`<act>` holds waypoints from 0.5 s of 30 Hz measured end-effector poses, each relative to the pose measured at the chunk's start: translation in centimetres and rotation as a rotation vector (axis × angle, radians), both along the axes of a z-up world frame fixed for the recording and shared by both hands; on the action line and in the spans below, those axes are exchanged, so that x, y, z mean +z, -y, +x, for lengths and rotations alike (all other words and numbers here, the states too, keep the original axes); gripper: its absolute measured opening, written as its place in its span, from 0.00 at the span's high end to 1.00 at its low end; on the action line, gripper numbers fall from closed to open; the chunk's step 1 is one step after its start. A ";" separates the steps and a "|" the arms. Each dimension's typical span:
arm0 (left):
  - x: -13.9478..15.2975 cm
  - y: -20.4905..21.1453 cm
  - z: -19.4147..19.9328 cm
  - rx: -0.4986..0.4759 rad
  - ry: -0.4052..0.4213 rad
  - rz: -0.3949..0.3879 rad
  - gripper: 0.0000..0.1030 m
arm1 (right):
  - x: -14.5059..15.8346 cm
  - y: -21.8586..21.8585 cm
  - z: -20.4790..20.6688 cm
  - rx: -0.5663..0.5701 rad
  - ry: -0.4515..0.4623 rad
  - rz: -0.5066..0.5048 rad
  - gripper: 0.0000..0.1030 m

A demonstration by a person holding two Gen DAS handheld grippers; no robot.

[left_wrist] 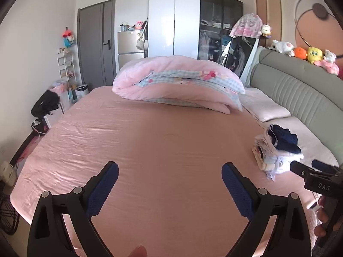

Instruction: Fold clothes

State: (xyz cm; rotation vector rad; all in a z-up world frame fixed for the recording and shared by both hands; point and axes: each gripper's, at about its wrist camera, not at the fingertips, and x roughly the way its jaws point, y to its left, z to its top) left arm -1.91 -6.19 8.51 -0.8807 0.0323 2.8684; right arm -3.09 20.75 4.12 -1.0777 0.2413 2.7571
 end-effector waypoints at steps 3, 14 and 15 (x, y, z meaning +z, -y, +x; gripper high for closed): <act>0.6 -0.3 2.9 0.004 -0.022 -0.013 0.05 | 0.9 0.8 3.1 0.004 -0.043 0.061 0.00; -2.1 -2.1 8.6 0.035 0.052 0.051 0.05 | -2.7 4.2 9.9 0.020 0.017 0.155 0.00; -2.5 -2.2 8.7 0.033 0.069 0.059 0.05 | -2.9 4.3 10.1 0.026 0.023 0.154 0.00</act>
